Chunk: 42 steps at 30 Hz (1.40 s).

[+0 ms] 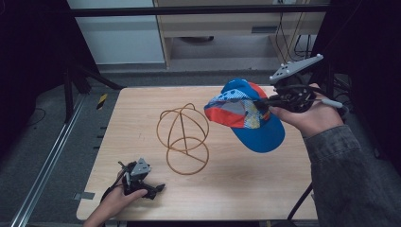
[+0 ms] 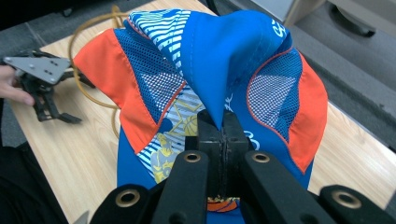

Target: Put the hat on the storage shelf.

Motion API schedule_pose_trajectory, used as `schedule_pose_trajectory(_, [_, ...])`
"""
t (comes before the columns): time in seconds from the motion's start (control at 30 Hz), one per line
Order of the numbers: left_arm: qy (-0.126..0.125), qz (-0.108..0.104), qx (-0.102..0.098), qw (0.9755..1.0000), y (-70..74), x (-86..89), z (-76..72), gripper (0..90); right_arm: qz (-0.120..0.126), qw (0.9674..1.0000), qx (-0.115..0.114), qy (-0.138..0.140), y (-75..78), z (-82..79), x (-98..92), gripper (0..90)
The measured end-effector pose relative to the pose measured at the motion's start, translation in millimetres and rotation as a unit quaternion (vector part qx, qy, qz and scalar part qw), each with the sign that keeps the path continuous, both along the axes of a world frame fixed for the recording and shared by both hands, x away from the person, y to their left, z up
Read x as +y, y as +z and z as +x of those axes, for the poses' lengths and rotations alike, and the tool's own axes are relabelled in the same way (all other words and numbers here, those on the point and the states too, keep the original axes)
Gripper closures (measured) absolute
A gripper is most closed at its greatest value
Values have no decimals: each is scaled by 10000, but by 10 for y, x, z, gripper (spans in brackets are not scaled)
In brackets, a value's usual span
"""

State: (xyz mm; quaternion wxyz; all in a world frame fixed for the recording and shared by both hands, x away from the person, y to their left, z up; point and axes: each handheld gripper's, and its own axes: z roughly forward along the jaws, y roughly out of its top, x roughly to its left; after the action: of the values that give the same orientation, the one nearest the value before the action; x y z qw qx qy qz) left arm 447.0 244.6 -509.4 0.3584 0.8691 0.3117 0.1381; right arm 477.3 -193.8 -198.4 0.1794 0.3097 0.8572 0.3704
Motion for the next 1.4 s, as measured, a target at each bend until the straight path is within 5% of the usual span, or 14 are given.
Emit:
schedule_pose_trajectory(0.6, [9,-1,-7,10000,0,0,0,0,55,9978,-300,581,215,-18,556,899])
schedule_pose_trajectory(1.4, [12,-1,-10,10000,-1,-1,0,0,67,9954,-260,924,253,316,1197,899])
